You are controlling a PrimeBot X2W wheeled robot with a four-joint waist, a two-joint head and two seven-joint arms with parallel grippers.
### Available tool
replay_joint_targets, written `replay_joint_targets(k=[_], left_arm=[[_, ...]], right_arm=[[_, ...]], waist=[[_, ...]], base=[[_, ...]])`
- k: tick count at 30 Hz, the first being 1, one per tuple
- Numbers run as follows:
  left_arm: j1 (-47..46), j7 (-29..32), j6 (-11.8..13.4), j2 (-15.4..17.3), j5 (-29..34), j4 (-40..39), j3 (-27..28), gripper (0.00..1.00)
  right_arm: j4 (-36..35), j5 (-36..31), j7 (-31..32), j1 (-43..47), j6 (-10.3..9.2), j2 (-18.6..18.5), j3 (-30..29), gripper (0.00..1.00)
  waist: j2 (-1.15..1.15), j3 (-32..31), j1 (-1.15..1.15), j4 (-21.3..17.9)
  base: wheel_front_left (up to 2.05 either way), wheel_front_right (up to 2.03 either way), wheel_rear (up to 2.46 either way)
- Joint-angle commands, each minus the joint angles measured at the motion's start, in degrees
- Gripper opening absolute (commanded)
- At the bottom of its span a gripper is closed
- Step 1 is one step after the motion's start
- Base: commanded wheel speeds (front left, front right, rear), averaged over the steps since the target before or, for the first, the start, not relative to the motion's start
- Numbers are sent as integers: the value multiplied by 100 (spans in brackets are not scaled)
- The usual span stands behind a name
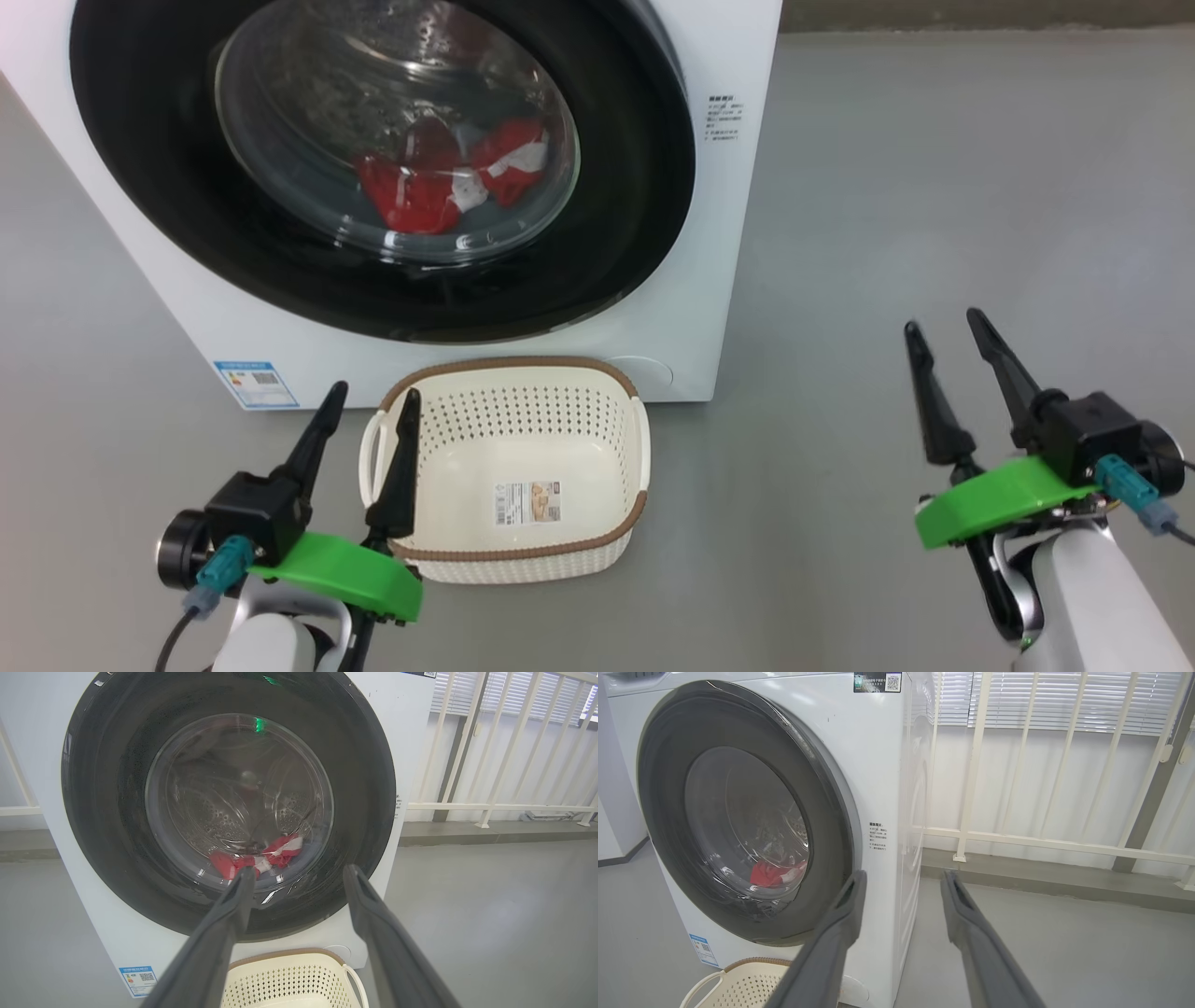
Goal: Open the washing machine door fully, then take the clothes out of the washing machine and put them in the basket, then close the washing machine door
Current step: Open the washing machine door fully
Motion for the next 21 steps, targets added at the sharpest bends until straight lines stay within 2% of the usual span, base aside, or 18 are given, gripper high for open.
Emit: replay_joint_targets(k=[1, 4, 6, 12, 21], left_arm=[[-224, -52, 17, 133, -29, -188, 150, 100], [-255, -52, 6, 137, -42, -276, 125, 100], [-280, -52, 1, 145, -53, -336, 117, 100], [-367, -40, -4, 159, -82, -616, 63, 100], [-436, 54, 7, 208, -95, -1226, -21, 100]], right_arm=[[-152, 17, -37, -303, -4, -39, 107, 0], [-132, 276, -37, -436, -4, -39, 60, 0], [-76, 685, -37, -542, -4, -39, 22, 0], [327, 2511, -8, -978, -4, -39, 80, 0], [543, 4938, 612, -1857, -4, -39, 169, 0]], waist=[[0, 77, 0, 39], [0, 188, 0, 84], [0, 272, 0, 115], [0, 561, 0, 240], [0, 1076, 0, 438]], base=[[0, 0, 0], [0, 0, 0], [0, 0, 0], [0, 0, 0], [0, 0, 0]])
